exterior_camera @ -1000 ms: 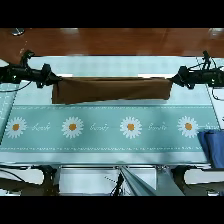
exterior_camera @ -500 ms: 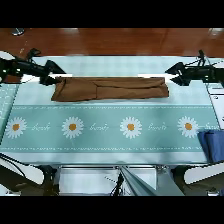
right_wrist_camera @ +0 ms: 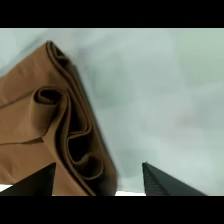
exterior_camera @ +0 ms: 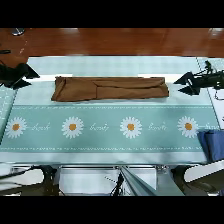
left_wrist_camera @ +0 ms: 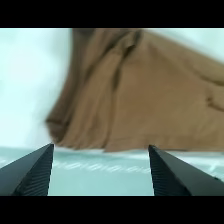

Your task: Fold the shirts.

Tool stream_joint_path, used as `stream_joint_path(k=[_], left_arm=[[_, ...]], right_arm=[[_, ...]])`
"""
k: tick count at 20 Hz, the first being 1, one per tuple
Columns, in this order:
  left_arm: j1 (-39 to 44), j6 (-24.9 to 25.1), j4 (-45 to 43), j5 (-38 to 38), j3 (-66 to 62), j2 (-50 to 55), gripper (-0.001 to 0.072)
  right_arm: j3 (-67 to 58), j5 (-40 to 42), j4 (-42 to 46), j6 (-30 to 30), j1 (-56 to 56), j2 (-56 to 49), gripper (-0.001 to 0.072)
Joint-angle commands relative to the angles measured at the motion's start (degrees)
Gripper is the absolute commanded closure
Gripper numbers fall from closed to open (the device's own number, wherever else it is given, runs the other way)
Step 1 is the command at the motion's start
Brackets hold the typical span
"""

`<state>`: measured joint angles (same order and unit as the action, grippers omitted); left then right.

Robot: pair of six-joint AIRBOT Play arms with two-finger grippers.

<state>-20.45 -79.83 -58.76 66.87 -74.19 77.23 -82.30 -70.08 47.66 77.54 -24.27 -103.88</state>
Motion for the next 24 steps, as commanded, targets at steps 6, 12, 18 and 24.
stream_joint_path(k=[6,12,18,24], left_arm=[[10.5,3.7,4.1,-13.9,18.8,-14.0,0.0003],[18.3,5.1,8.3,-13.5,18.8,-8.3,0.0689],[32.3,7.2,9.5,-17.9,18.6,-5.8,0.069],[48.3,1.8,9.5,-19.8,5.7,9.7,0.069]], right_arm=[[-0.3,3.1,-5.8,-0.8,7.7,-4.9,0.0092],[-1.9,-3.5,-4.5,-2.8,10.0,-1.1,0.0684],[7.3,-8.9,13.4,-2.6,11.2,23.9,0.0685],[23.6,-7.1,12.0,1.0,11.3,53.4,0.0684]])
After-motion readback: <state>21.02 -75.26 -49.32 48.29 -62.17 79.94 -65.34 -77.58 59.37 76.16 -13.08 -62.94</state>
